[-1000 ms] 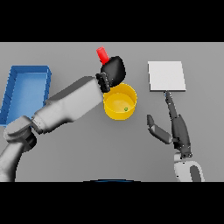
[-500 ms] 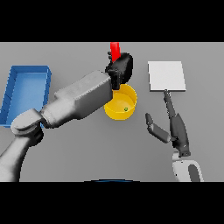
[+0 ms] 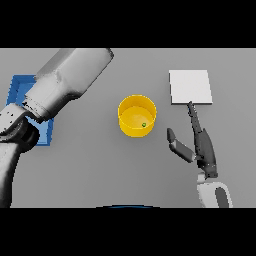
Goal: Pick up the red beaker and tilt it to pour out 1 green nut into yellow bowl. Pick up the yellow bowl and place it on the metallic measuring scale.
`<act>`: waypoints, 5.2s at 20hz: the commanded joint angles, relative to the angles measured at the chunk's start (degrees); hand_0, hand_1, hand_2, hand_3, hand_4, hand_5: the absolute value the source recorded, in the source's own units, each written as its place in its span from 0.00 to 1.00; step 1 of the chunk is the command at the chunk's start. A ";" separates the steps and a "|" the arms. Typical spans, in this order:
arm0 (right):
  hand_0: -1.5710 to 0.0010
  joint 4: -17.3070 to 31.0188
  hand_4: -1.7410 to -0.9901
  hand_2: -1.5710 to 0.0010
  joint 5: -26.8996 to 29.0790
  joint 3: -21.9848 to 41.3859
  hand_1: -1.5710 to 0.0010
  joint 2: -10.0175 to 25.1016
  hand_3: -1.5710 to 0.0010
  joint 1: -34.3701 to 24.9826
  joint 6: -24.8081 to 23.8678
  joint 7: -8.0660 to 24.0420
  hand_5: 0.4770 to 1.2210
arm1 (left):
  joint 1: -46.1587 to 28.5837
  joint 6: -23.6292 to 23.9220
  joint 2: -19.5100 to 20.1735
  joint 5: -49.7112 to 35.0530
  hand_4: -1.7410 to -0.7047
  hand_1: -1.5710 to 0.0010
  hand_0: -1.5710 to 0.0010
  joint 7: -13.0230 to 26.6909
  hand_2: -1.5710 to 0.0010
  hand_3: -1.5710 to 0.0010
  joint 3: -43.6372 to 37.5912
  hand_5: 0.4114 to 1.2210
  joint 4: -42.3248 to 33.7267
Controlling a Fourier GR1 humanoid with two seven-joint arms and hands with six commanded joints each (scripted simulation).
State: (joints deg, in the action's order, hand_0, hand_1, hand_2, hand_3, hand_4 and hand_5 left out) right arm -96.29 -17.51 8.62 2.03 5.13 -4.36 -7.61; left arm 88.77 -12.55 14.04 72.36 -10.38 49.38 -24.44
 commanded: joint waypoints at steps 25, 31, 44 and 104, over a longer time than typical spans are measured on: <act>1.00 0.56 0.94 1.00 -1.73 1.00 1.00 0.46 1.00 -1.49 -0.44 0.32 0.23 | -37.80 20.44 18.55 -51.59 0.00 0.00 0.00 34.06 0.00 0.07 -47.10 1.00 -14.31; 1.00 1.62 0.97 1.00 -0.21 0.46 1.00 0.32 1.00 -0.88 0.20 -1.13 0.23 | -51.04 24.59 16.21 -55.42 0.00 0.00 0.00 38.27 0.00 0.06 -47.73 1.00 -30.56; 1.00 1.95 0.97 1.00 0.31 -0.35 1.00 0.85 1.00 -0.95 0.05 -1.67 0.21 | -63.73 24.69 15.67 -54.80 0.45 0.02 0.00 43.05 0.04 0.06 -45.77 0.49 -44.33; 0.46 35.40 0.37 0.49 -31.97 31.27 0.47 15.72 0.75 -46.94 35.16 -2.89 0.74 | -64.70 20.15 18.34 -54.56 0.95 1.00 1.00 36.66 1.00 1.00 -43.60 0.36 -43.09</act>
State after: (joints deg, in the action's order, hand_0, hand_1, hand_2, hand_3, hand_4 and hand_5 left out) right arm -60.91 -49.39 39.88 17.76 -41.85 30.81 -10.77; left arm 24.06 7.59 32.40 17.80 26.32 5.77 -67.52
